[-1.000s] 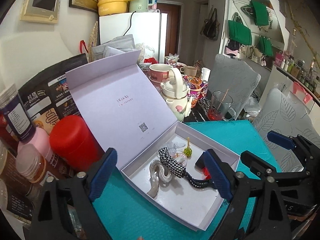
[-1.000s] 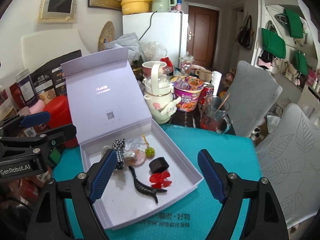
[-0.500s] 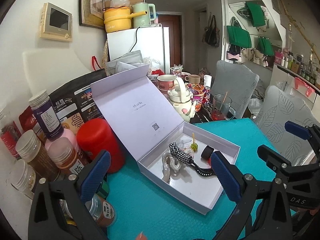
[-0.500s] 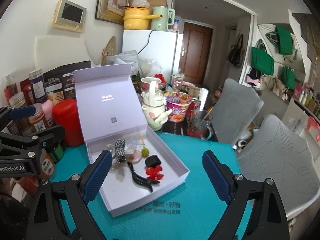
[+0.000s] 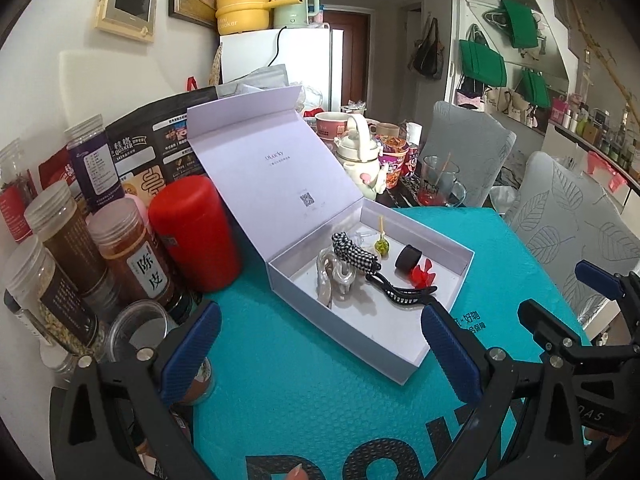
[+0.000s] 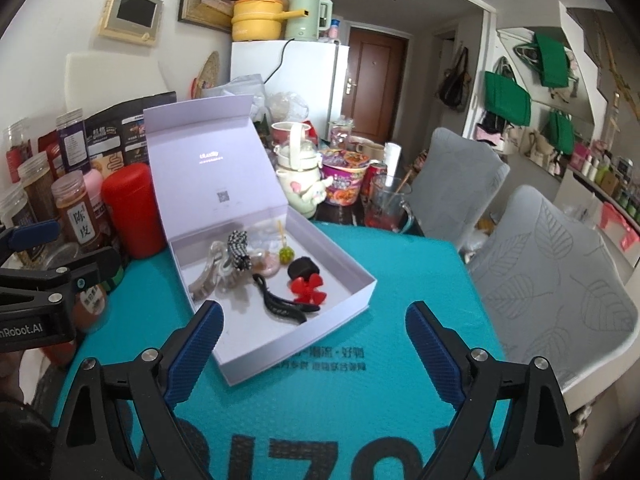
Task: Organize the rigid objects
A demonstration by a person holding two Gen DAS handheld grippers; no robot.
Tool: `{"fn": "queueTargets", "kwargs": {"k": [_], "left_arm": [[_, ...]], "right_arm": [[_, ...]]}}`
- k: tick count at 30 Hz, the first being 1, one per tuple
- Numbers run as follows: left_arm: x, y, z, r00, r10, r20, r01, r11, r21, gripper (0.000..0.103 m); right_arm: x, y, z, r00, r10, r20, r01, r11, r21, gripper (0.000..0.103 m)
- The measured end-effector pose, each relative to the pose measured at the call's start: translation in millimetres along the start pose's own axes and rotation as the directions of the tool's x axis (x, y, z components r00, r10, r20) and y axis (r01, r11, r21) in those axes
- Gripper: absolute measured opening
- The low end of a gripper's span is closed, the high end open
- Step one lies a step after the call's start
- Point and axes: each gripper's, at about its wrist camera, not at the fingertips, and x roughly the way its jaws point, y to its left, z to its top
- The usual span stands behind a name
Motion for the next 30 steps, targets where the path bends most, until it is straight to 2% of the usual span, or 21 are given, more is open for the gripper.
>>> {"fn": "queueTargets", "kwargs": {"k": [11,30], "left_arm": [[4,-4,-10,1.000,-0.010,-0.022,0.010,1.000,0.004,0.102],[3,-9,-7,0.999,-0.022,-0.028,0.023,1.000,0.018,0.102]], "right_arm": [[1,-5,-14,0.999,-0.015,-0.047,0.016,1.000,0.026,0.094],[4,-14,-15,0.998,-0.033,-0.060,0.036,0.998,0.054,0.094]]}}
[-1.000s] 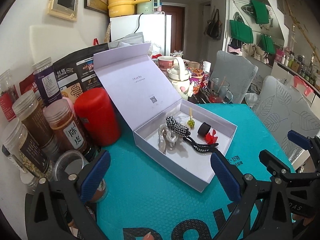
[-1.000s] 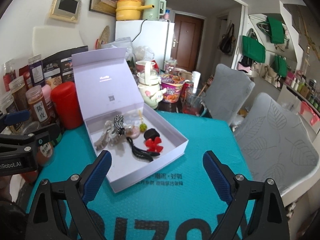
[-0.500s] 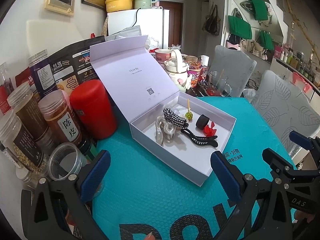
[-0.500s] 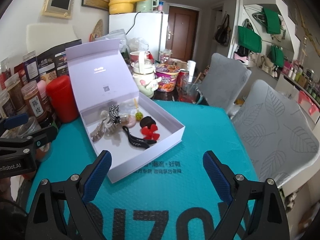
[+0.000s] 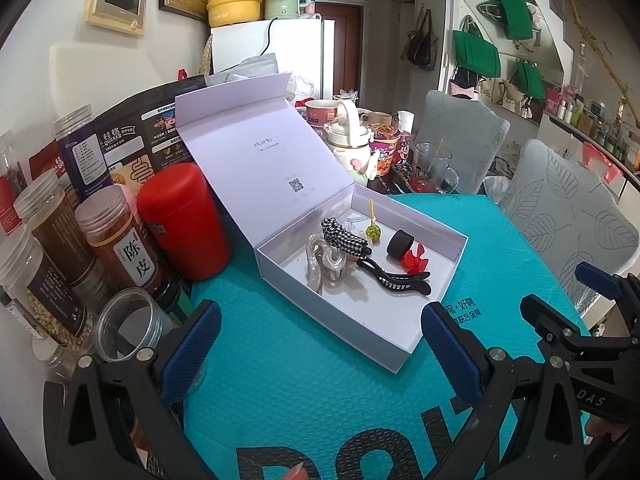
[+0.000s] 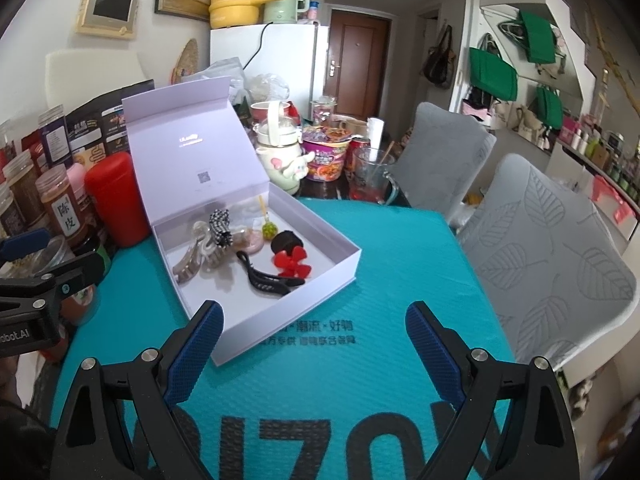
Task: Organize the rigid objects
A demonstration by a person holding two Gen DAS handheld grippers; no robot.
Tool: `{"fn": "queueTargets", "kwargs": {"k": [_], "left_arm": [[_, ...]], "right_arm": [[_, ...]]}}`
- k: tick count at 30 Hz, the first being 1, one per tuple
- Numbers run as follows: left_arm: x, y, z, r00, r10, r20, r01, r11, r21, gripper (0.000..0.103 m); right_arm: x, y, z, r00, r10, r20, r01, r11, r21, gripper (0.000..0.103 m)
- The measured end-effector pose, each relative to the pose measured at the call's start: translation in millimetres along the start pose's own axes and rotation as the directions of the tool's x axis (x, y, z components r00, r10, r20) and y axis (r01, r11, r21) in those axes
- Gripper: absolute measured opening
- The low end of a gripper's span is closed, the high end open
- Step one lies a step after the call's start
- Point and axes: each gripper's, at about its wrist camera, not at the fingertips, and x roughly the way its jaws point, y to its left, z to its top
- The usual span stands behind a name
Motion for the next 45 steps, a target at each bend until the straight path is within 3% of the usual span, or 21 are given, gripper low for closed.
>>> {"fn": "queueTargets", "kwargs": {"k": [45], "left_arm": [[-6,-10,-5,1.000,-0.007,-0.011,0.008,0.999,0.039,0.102]], "right_arm": [[-10,-2,-5,0.999,-0.051,0.010,0.051,0.999,-0.002,0.094]]}}
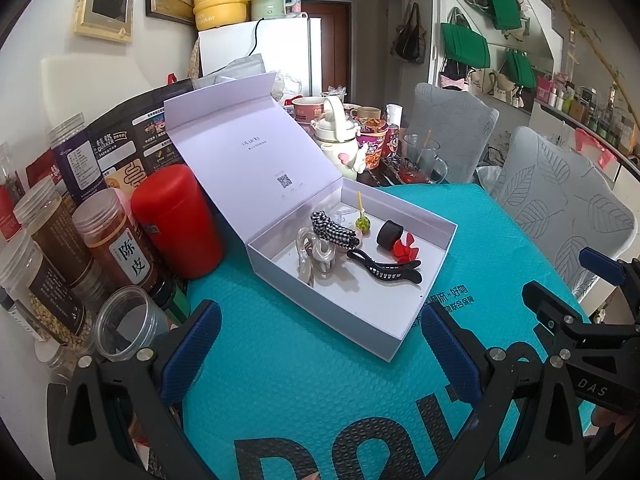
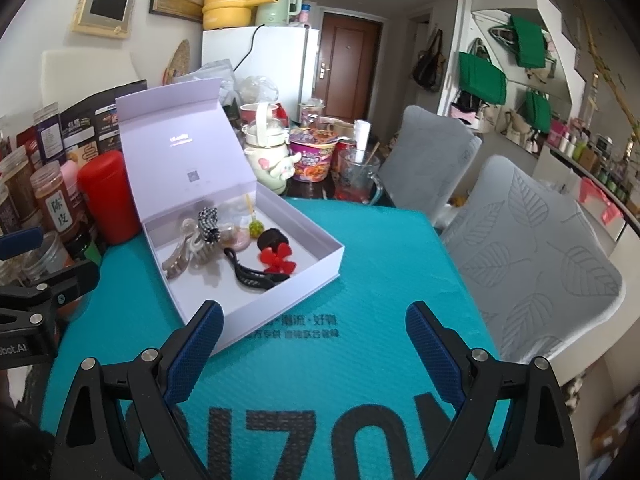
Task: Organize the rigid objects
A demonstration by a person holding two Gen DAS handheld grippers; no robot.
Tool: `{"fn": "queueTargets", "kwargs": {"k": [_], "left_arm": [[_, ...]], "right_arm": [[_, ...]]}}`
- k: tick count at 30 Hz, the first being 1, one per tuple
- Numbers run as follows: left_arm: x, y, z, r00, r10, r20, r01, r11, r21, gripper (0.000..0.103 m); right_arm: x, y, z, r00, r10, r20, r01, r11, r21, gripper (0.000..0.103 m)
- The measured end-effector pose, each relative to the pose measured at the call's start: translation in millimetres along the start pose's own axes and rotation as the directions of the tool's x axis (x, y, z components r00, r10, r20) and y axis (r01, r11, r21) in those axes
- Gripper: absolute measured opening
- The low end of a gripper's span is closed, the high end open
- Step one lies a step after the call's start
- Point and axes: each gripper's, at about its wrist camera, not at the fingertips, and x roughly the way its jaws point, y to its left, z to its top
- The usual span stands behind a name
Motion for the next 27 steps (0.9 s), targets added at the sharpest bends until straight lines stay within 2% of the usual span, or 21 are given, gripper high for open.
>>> {"fn": "queueTargets", "kwargs": {"k": [22,27], "left_arm": [[8,-7,-4,1.000,-0.005,-0.030,0.006,1.000,0.024,0.102],[11,-9,-4,0.999,-0.026,-0.048,0.027,0.999,0.018,0.102]], "right_arm": [[3,-7,-4,1.000,-0.009,-0.014,0.010,1.000,0.016,0.094],[2,-10,-5,1.000,-0.012,-0.013,0.012,1.000,0.023,0.094]]}}
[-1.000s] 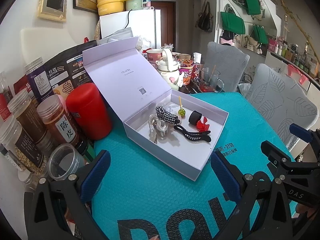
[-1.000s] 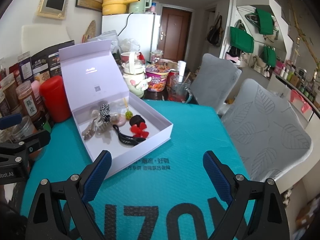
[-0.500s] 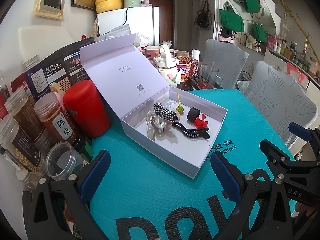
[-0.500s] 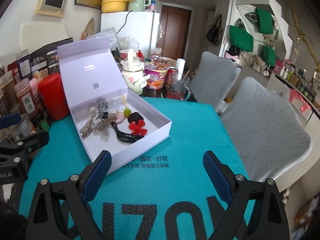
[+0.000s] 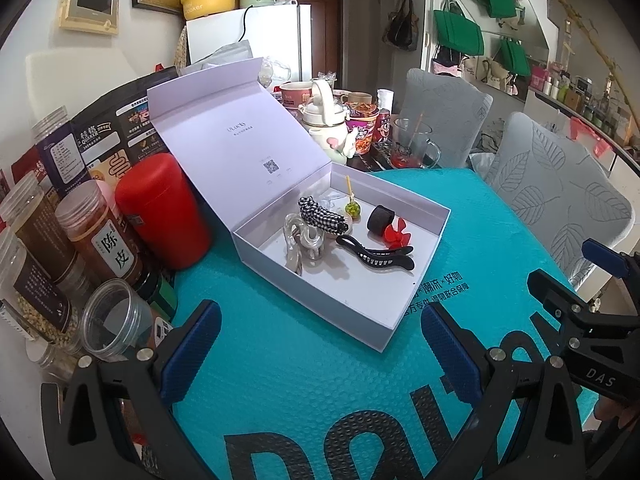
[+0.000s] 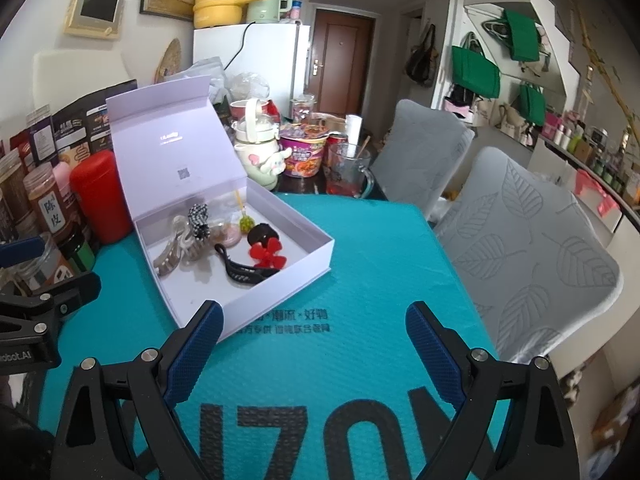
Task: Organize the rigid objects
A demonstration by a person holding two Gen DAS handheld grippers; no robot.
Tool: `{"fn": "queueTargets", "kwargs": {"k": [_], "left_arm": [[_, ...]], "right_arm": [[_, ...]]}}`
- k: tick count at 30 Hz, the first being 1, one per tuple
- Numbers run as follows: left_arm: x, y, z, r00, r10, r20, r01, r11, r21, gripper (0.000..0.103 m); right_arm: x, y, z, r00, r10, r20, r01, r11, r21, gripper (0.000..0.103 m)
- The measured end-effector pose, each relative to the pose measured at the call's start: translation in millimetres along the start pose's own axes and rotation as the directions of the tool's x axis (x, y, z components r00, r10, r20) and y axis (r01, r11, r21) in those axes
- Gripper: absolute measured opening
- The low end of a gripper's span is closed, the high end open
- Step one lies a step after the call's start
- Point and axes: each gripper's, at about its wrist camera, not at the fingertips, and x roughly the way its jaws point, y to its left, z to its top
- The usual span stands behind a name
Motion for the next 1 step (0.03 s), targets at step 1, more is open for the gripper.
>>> {"fn": "queueTargets", "kwargs": {"k": [1], "left_arm": [[0.4,-0.7,-0.2,1.000,-0.001,0.001,0.001,1.000,0.003,0.102]], "right_arm": [[0.1,-0.6,-0.4,1.000,-0.001,-0.002,0.001,1.000,0.001,0.094]]}}
